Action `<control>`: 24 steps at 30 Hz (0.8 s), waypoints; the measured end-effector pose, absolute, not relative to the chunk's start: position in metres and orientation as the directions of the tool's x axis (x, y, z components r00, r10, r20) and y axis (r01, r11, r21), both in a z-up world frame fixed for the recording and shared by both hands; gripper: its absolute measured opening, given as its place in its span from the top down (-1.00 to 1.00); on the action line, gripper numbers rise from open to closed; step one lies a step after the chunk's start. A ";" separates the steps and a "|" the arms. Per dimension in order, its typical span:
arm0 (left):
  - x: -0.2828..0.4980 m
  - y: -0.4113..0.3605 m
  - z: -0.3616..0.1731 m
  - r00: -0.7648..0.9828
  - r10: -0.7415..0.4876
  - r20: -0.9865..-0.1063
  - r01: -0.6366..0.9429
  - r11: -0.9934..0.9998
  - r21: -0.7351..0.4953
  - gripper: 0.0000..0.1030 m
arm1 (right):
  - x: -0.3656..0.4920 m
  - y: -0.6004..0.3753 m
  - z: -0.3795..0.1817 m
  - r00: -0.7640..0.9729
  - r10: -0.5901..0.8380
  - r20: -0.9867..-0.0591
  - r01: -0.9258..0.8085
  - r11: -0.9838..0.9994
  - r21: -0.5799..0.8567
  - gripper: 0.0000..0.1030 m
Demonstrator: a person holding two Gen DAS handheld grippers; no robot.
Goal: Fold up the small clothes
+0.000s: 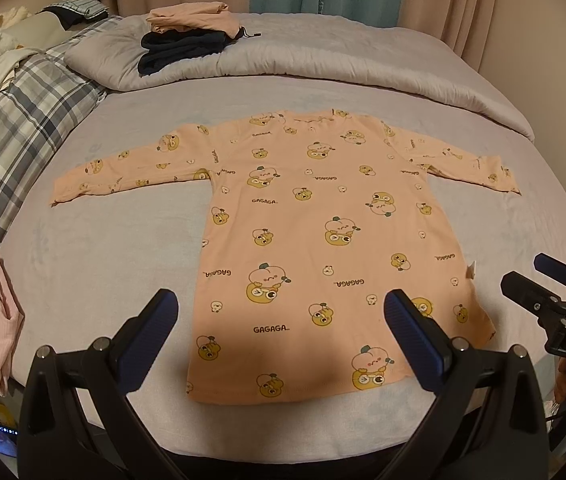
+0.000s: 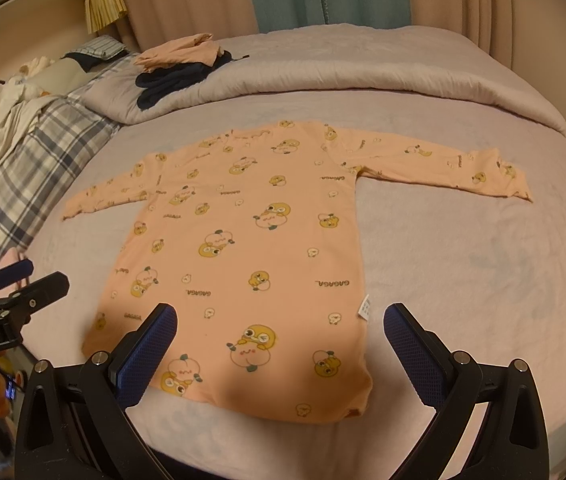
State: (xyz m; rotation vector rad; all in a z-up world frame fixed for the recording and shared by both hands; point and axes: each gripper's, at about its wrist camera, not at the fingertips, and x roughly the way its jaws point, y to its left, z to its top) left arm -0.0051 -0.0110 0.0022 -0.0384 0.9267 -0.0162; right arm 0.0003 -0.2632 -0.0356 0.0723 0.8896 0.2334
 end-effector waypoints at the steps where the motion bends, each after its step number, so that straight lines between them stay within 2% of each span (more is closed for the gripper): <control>1: -0.005 -0.011 0.002 0.601 -0.031 -0.799 -0.002 0.999 -0.040 -0.99 | 0.000 -0.263 -0.036 0.606 0.232 -0.761 -0.172 0.972 0.159 -0.99; 15: -0.004 -0.012 0.000 0.598 -0.030 -0.801 -0.002 0.999 -0.039 -0.99 | -0.001 -0.262 -0.037 0.602 0.233 -0.764 -0.170 0.972 0.163 -0.99; 24: 0.005 0.003 -0.015 0.564 -0.048 -0.825 -0.083 0.990 -0.114 -0.99 | 0.011 -0.271 -0.047 0.576 0.263 -0.774 -0.146 0.965 0.220 -0.99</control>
